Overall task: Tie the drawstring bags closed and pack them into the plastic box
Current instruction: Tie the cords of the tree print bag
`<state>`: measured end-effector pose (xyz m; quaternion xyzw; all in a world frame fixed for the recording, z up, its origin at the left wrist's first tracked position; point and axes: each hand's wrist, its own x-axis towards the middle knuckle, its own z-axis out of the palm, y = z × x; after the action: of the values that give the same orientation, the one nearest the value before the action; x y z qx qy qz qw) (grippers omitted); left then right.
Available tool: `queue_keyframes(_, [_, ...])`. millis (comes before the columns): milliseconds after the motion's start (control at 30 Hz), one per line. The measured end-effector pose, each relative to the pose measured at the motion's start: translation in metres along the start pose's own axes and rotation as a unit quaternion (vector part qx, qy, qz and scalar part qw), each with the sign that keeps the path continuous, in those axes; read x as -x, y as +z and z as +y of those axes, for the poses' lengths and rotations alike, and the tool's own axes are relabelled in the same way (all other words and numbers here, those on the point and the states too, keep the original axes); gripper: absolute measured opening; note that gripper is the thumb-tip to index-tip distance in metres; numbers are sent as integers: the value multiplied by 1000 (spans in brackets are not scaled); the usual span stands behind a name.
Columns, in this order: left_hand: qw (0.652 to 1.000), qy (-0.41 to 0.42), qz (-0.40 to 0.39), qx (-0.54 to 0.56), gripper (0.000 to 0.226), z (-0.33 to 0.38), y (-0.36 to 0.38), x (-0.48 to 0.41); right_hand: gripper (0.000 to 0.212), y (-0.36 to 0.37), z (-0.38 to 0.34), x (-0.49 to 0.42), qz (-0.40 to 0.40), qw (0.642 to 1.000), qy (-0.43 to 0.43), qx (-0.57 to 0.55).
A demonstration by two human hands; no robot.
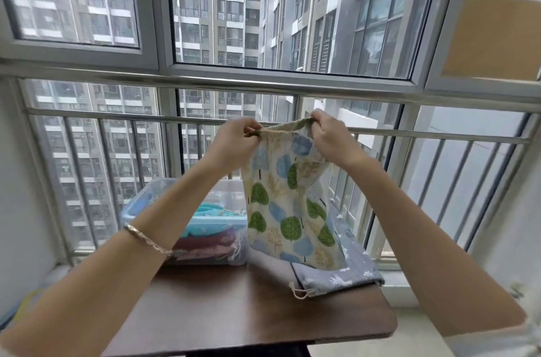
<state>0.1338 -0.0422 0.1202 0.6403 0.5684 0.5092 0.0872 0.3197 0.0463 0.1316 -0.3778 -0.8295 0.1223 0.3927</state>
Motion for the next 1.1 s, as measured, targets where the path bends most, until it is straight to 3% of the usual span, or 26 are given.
queue_keyframes(167, [995,66,34,-62,15,-9,-13,-2,20,-9,-6,3,-18,996,-28,82])
queue_keyframes(300, [996,87,7,-16,10,-1,-19,0,22,-12,1,4,-25,996,-22,83])
queue_keyframes(400, [993,108,13,-41,11,6,-24,-2,25,-16,0,4,-34,996,-20,78])
queue_keyframes(667, [995,31,-33,-90,7,-40,-33,9,36,21,8,17,-165,971,18,171])
queue_keyframes(800, [992,-9,-32,-118,9,-62,-35,14,69,40,17,20,-190,955,-35,226])
queue_keyframes(900, [984,-44,-53,-162,24,-71,-43,15,114,44,34,17,-200,962,-30,184])
queue_keyframes(967, [976,-48,-73,-201,28,-77,-52,18,127,43,49,15,-199,971,-11,133])
queue_keyframes(1000, [973,-55,-85,-209,28,-80,-58,21,122,41,56,15,-193,977,5,96])
queue_keyframes(1100, [981,-101,-79,-148,44,-101,-83,28,77,29,85,21,-180,977,61,-96])
